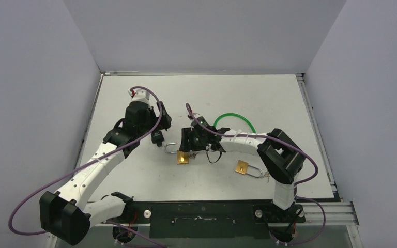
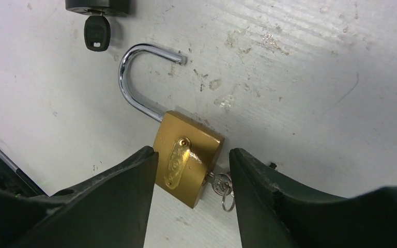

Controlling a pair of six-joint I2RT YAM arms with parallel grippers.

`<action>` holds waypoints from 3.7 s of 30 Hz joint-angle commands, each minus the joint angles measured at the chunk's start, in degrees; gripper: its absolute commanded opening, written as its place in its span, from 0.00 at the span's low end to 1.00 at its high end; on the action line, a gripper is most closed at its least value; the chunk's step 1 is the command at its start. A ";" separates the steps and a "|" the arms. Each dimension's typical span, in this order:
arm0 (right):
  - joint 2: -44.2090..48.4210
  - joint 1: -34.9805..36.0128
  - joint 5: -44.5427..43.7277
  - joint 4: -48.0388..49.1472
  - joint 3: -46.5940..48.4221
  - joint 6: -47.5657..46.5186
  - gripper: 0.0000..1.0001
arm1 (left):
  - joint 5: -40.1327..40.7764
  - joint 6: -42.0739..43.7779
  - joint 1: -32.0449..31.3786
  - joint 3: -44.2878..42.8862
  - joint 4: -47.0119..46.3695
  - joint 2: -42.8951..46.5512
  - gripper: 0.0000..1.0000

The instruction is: Unlock with the key

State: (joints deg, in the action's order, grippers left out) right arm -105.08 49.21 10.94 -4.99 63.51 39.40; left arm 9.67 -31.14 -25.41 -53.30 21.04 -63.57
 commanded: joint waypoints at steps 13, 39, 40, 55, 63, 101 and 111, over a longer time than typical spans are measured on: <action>-3.42 3.60 10.70 9.55 -0.50 1.75 0.39 | -2.40 -0.59 0.54 -0.37 -2.94 -0.76 0.87; 18.50 -17.64 -31.69 -17.23 -9.17 -0.51 0.61 | -2.28 -2.52 0.98 1.27 -6.18 0.91 0.87; 18.47 -17.92 -32.57 -17.32 -9.91 -0.39 0.61 | -2.29 -2.61 0.98 1.34 -6.28 0.91 0.87; 10.68 -25.07 -24.57 -17.15 -9.43 -3.60 0.55 | -2.49 -2.64 0.98 2.23 -6.44 0.85 0.87; 8.21 -27.07 -20.70 -16.15 -8.93 -4.33 0.48 | -2.35 -2.64 1.06 2.81 -6.45 0.86 0.87; 23.74 -26.74 -0.74 -7.39 -12.24 6.96 0.00 | -19.34 -9.56 -8.98 8.62 -26.19 -4.57 0.83; 26.84 -20.90 5.68 -2.10 -14.99 14.80 0.00 | -22.32 -17.09 -15.27 10.67 -42.68 -15.37 0.73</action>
State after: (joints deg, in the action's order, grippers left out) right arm -80.88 26.70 12.60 -12.36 49.63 50.17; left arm -10.33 -44.05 -40.12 -43.59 -10.35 -75.46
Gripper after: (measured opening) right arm 0.196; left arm 0.760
